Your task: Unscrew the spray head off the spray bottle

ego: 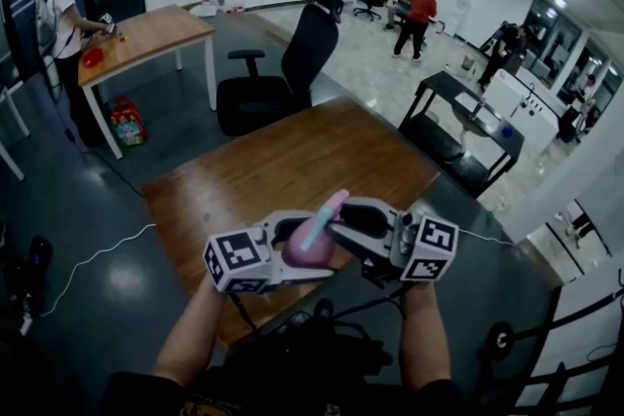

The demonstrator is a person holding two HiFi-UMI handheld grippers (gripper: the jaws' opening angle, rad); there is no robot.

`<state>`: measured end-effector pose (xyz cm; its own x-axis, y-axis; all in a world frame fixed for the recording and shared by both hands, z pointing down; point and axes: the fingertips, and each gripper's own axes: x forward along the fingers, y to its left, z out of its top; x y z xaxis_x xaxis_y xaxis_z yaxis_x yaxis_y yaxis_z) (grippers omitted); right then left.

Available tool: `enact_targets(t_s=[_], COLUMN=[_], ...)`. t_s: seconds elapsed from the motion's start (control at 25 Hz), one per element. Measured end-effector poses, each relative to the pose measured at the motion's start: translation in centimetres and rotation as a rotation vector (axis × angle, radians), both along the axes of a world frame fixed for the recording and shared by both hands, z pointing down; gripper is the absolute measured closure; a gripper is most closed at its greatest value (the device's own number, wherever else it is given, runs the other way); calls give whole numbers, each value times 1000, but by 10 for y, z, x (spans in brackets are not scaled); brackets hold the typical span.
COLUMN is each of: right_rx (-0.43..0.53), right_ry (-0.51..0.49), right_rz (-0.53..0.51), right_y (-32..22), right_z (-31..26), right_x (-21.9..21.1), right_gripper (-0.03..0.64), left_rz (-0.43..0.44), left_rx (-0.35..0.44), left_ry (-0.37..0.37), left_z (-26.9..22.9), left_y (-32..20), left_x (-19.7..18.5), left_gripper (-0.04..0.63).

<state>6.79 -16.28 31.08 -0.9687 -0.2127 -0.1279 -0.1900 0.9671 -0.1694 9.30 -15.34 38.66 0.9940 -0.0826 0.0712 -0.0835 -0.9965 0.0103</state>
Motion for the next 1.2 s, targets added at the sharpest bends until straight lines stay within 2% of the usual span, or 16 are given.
enact_targets(t_s=[0.16, 0.36, 0.56, 0.64, 0.88, 1.04, 1.2], right_rx=[6, 16, 41, 40, 48, 75, 89], right_ry=[-12, -24, 50, 39, -42, -7, 35], right_rz=[-27, 48, 164, 230, 403, 455, 482], right_y=[4, -2, -13, -19, -27, -28, -30], right_z=[-2, -6, -1, -1, -11, -8, -5], right_x=[0, 3, 1, 4, 5, -3, -4], right_gripper=[482, 474, 468, 468, 468, 468, 468], left_rz=[12, -35, -174, -239, -394, -432, -434], left_rx=[6, 7, 15, 15, 47, 54, 73], left_ry=[26, 74, 114, 120, 95, 56, 35], left_z=[-4, -7, -17, -18, -16, -7, -5], left_y=[4, -3, -27, -38, -60, -62, -58], left_x=[4, 5, -5, -11, -21, -18, -11], left_gripper=[164, 166, 166, 166, 166, 166, 166])
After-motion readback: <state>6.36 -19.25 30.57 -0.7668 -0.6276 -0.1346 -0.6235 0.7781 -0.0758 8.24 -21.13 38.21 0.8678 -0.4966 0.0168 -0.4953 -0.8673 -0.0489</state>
